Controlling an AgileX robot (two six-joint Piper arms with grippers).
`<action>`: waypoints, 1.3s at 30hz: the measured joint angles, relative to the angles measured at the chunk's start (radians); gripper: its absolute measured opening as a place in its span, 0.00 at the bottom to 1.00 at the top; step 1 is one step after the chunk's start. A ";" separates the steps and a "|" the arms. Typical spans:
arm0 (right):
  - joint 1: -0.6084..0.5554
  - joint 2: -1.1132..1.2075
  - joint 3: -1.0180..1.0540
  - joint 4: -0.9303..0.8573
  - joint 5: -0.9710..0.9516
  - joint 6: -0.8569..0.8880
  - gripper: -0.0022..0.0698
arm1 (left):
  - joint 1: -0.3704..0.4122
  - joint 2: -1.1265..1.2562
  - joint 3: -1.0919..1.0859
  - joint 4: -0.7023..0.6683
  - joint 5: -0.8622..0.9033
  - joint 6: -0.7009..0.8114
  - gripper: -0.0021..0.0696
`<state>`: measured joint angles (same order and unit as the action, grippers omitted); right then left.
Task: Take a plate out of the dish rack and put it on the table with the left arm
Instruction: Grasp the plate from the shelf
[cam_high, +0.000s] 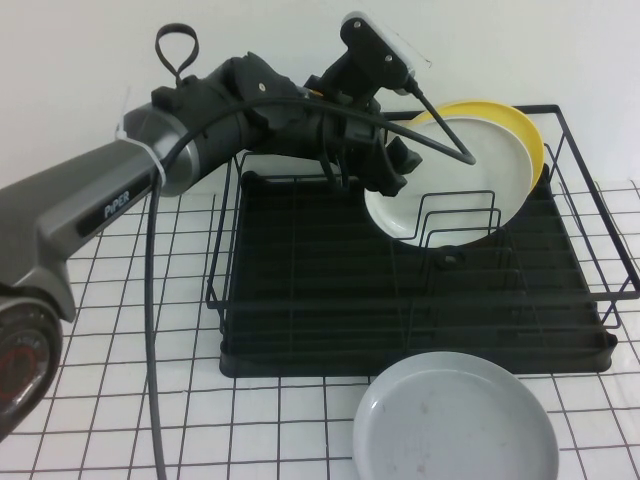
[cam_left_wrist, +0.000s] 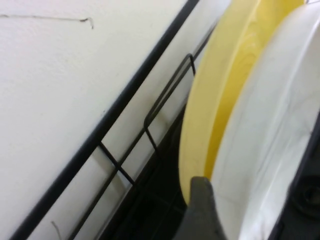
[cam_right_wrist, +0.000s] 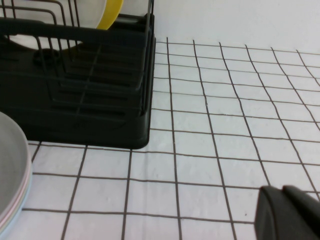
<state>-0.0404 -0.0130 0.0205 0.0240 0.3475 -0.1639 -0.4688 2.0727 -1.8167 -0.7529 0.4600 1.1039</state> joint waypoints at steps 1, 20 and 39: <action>0.000 0.000 0.000 0.000 0.000 0.000 0.03 | 0.000 0.006 0.000 -0.012 -0.010 0.009 0.71; 0.000 0.000 0.000 0.000 0.000 0.000 0.03 | 0.000 0.071 0.000 -0.053 -0.094 0.047 0.09; 0.000 0.000 0.000 0.000 0.000 0.000 0.03 | -0.002 0.114 0.000 -0.213 -0.146 0.123 0.37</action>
<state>-0.0404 -0.0130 0.0205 0.0240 0.3475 -0.1639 -0.4703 2.1862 -1.8167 -0.9664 0.3137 1.2269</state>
